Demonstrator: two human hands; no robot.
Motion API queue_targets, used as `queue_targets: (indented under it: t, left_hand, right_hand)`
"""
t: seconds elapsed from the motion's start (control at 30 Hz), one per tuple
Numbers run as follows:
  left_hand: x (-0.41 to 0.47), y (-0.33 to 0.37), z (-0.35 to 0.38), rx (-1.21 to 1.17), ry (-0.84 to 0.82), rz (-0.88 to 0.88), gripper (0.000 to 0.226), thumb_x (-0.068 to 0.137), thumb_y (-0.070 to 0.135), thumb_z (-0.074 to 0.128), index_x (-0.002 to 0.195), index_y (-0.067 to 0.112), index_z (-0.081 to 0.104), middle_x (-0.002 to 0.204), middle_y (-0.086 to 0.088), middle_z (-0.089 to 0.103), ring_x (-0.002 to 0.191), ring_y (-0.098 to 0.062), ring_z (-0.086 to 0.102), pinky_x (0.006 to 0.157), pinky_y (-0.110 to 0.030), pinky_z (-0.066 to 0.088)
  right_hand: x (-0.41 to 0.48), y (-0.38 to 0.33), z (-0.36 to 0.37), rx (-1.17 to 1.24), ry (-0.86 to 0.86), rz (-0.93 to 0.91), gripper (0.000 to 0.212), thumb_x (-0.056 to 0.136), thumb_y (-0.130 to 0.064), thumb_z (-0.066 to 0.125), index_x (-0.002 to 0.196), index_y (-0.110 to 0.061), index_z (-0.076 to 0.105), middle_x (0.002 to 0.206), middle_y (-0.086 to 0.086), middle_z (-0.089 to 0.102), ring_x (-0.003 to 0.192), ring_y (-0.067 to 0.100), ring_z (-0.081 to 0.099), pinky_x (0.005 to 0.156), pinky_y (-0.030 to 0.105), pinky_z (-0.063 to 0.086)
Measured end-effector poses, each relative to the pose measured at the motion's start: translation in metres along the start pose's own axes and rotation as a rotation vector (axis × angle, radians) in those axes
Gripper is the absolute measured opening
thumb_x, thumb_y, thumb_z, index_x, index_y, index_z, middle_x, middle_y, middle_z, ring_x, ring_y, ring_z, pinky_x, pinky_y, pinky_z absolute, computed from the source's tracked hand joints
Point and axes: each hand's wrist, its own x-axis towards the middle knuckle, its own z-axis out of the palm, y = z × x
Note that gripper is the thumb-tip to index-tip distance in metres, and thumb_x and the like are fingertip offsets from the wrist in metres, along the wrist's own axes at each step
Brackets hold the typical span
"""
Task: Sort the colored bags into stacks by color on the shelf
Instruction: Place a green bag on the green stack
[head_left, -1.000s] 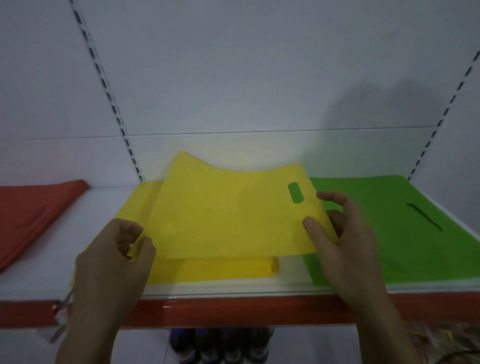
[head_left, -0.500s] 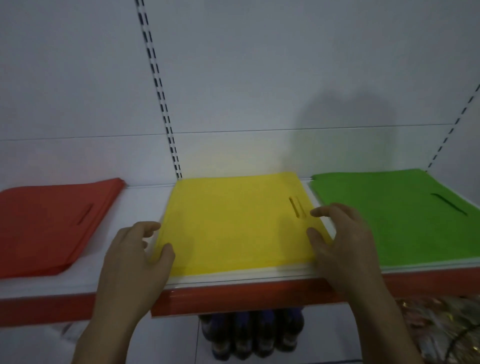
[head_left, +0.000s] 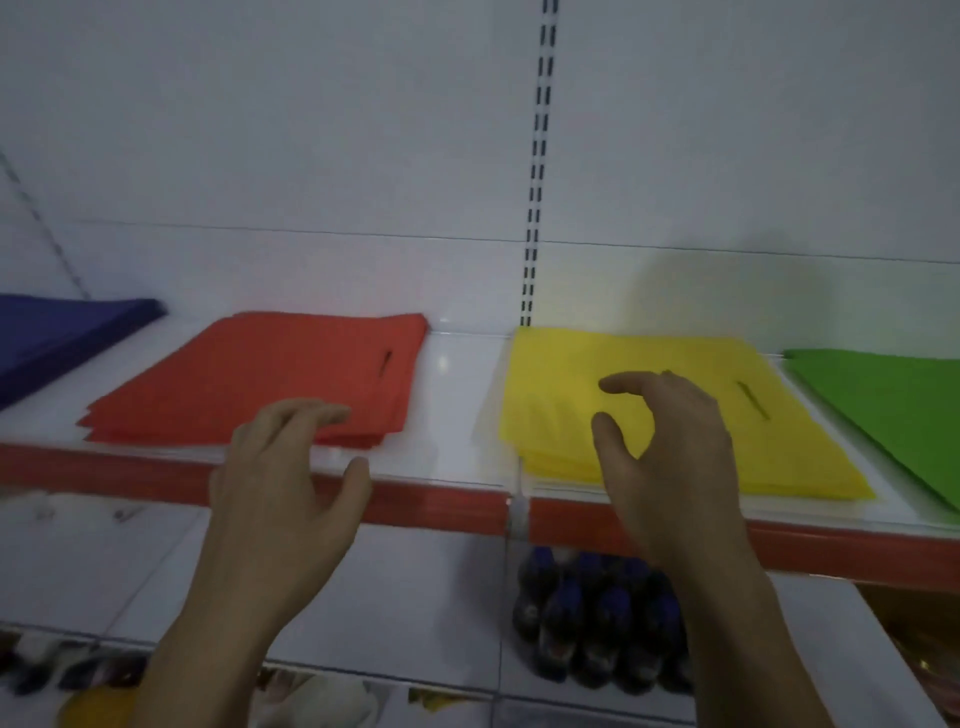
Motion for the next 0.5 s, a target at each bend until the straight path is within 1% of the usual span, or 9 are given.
queue_targets:
  t: [0.07,0.1,0.17,0.2,0.27,0.33,0.4,0.5]
  left_hand:
    - [-0.015,-0.026,-0.027,0.012,0.045,-0.068,0.032,0.086,0.038,0.059,0.118,0.035,0.057,0.125,0.014,0.050,0.121,-0.016,0.047,0.101,-0.050,0.042]
    - [-0.023,-0.039,-0.041,0.026,0.065,-0.109,0.032,0.088,0.039,0.060,0.120,0.036,0.056,0.127,0.014,0.050,0.123,-0.017,0.046,0.102,-0.051,0.041]
    - [-0.038,-0.066,-0.071,0.090,0.103,-0.190,0.036,0.090,0.039,0.060,0.124,0.034,0.055,0.131,0.010,0.052,0.125,-0.018,0.046,0.103,-0.056,0.041]
    - [-0.046,-0.080,-0.086,0.134,0.122,-0.237,0.039,0.089,0.040,0.061,0.127,0.033,0.054,0.134,0.009,0.052,0.126,-0.019,0.046,0.103,-0.058,0.042]
    - [-0.065,-0.109,-0.115,0.227,0.158,-0.348,0.043,0.089,0.045,0.060,0.129,0.034,0.052,0.139,0.008,0.049,0.125,-0.020,0.048,0.098,-0.060,0.046]
    - [-0.088,-0.137,-0.141,0.315,0.195,-0.446,0.044,0.089,0.048,0.057,0.130,0.034,0.051,0.138,0.008,0.049,0.122,-0.020,0.050,0.094,-0.059,0.049]
    - [-0.111,-0.160,-0.163,0.368,0.235,-0.542,0.042,0.089,0.042,0.060,0.129,0.033,0.052,0.136,0.010,0.049,0.123,-0.018,0.048,0.095,-0.057,0.048]
    - [-0.135,-0.188,-0.189,0.425,0.264,-0.696,0.045,0.089,0.041,0.063,0.131,0.035,0.049,0.139,0.014,0.044,0.129,-0.013,0.043,0.102,-0.054,0.045]
  right_hand:
    - [-0.005,-0.037,0.029,0.096,-0.074,-0.072,0.026,0.086,-0.027,0.061,0.110,-0.023,0.069,0.107,-0.015,0.060,0.125,0.025,0.051,0.107,0.045,0.039]
    - [-0.008,-0.057,0.044,0.149,-0.130,-0.106,0.027,0.085,-0.028,0.060,0.110,-0.025,0.068,0.107,-0.018,0.057,0.124,0.020,0.051,0.107,0.038,0.037]
    - [-0.014,-0.096,0.075,0.216,-0.243,-0.206,0.025,0.087,-0.026,0.062,0.111,-0.026,0.067,0.108,-0.018,0.058,0.117,0.011,0.051,0.101,0.024,0.033]
    - [-0.018,-0.115,0.090,0.244,-0.294,-0.258,0.024,0.088,-0.023,0.065,0.112,-0.026,0.066,0.109,-0.016,0.060,0.114,0.010,0.052,0.098,0.021,0.033]
    - [-0.028,-0.154,0.120,0.305,-0.403,-0.338,0.027,0.089,-0.019,0.068,0.115,-0.026,0.066,0.112,-0.014,0.061,0.113,0.010,0.053,0.097,0.022,0.034]
    - [-0.040,-0.191,0.149,0.354,-0.507,-0.426,0.030,0.088,-0.019,0.068,0.117,-0.026,0.065,0.113,-0.015,0.060,0.113,0.010,0.054,0.096,0.019,0.033]
    - [-0.052,-0.225,0.176,0.387,-0.618,-0.511,0.033,0.089,-0.022,0.068,0.121,-0.025,0.063,0.115,-0.016,0.060,0.113,0.010,0.054,0.093,0.015,0.030]
    - [-0.070,-0.273,0.216,0.395,-0.812,-0.640,0.043,0.092,-0.034,0.065,0.133,-0.029,0.055,0.130,-0.015,0.055,0.123,0.008,0.047,0.097,0.020,0.030]
